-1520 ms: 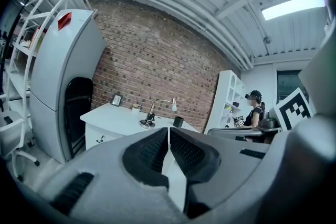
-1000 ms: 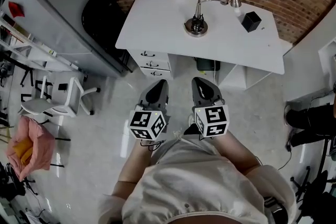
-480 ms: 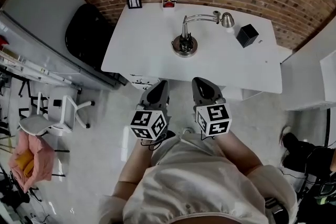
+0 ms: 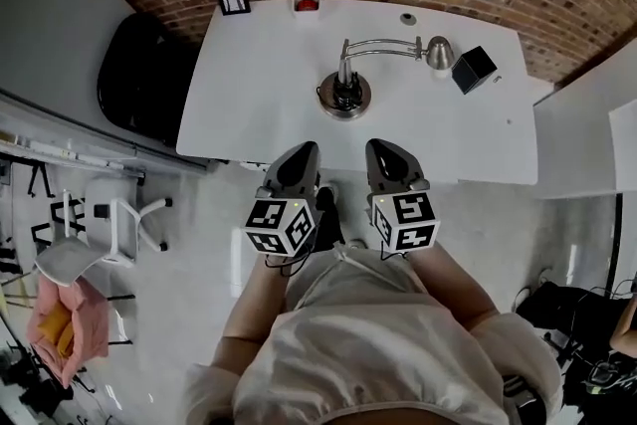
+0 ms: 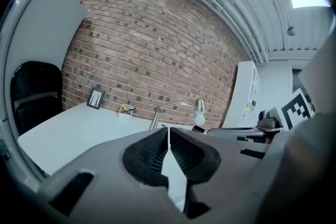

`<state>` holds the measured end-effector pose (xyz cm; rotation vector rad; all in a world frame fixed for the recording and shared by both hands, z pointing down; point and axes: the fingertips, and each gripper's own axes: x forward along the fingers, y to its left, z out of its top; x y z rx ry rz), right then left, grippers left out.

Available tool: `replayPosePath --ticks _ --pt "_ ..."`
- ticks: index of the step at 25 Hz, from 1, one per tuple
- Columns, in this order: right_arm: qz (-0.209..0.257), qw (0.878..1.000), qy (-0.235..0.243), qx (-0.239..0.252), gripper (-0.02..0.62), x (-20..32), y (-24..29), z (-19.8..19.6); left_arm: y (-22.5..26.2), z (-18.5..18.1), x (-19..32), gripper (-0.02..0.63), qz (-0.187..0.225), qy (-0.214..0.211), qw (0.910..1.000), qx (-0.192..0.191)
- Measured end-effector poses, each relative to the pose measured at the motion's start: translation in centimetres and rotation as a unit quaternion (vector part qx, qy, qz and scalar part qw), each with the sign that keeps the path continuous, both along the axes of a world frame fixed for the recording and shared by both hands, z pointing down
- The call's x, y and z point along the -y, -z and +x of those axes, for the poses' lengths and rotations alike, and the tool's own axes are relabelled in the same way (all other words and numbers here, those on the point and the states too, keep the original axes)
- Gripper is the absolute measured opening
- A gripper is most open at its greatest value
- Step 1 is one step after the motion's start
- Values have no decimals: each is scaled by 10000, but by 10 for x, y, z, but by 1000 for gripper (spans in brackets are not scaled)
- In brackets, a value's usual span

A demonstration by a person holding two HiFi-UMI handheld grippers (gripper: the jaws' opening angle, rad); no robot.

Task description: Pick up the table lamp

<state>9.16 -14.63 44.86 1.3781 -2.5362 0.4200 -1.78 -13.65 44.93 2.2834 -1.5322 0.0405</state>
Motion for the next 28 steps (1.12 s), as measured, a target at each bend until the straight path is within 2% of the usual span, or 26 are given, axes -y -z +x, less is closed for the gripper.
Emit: replayPosePath --ticks 6,12,17,18,20,24,28 --pt "-15 9990 -418 -187 28 62 3 -8 8 -15 79 26 -3 -308 9992 -253" --pt "-83 9971 -701 -297 28 113 -3 -27 0 -34 139 26 -129 -619 9978 -211" --pt "163 9934 -1088 -322 31 145 -15 -34 -23 -50 171 26 -353 -754 9964 -154" --pt "147 9931 -1114 -336 48 149 -19 -36 -30 -53 175 26 -424 -784 9959 -148" --pt "45 9931 -1116 -350 165 156 -29 -43 -42 -56 180 26 -586 -858 9945 -154" --pt "-1 9927 -1100 -497 204 176 -45 -55 -63 -56 194 26 -766 -1021 9917 -157" --pt "159 9918 -1120 -591 210 196 -53 -61 -83 -57 204 26 -892 -1128 9895 -121"
